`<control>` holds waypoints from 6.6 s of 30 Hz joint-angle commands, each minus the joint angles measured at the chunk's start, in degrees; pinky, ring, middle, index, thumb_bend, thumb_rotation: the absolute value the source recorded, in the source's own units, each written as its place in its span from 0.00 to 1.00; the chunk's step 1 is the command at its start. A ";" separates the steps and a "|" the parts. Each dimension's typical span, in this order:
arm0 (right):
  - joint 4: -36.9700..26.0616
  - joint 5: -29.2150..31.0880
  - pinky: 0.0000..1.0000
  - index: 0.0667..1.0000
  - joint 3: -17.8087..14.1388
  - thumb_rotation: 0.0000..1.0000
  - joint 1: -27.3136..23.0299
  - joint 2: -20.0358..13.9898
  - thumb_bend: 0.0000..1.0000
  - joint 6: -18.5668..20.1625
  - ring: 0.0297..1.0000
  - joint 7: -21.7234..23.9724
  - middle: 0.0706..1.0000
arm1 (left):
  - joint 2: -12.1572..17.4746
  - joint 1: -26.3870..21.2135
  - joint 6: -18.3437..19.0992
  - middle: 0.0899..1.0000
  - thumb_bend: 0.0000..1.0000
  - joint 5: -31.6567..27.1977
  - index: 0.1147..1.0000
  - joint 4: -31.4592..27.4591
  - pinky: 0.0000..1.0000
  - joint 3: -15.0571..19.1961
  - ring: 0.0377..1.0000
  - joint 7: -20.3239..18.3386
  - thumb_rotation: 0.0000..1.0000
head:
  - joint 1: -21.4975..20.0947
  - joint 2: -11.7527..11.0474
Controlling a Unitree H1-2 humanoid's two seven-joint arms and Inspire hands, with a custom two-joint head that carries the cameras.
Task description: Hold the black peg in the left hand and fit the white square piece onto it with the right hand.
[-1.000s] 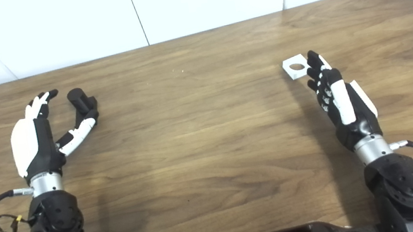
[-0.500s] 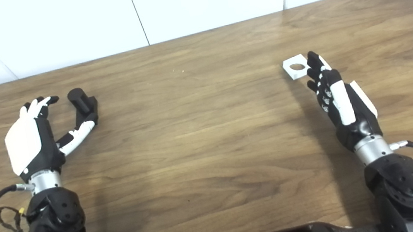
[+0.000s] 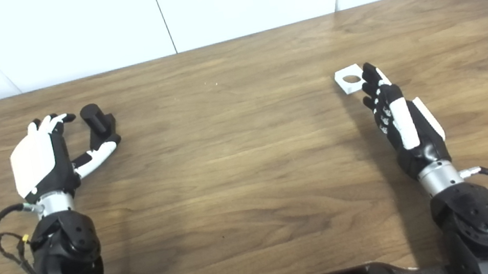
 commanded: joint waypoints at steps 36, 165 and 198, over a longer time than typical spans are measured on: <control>-1.15 1.18 1.00 0.98 -1.08 1.00 -1.41 -2.60 0.73 -3.13 1.00 1.43 1.00 | 0.30 -8.92 0.14 0.92 0.80 5.11 0.77 10.57 0.92 0.81 0.99 -2.12 0.60 | 0.20 0.04; -1.71 -0.60 1.00 0.98 -1.18 1.00 -1.15 -5.05 0.72 -2.96 1.00 1.42 1.00 | 1.10 -7.32 0.15 0.88 0.51 -7.33 0.43 6.89 0.90 -3.92 0.98 -2.37 0.08 | -1.07 0.69; -3.21 -3.91 1.00 0.98 0.83 1.00 -1.22 -3.71 0.75 -1.81 1.00 -0.18 1.00 | 0.70 4.79 -1.37 0.90 0.51 -6.05 0.43 -12.02 1.00 -13.38 0.98 -9.36 0.08 | -3.26 1.28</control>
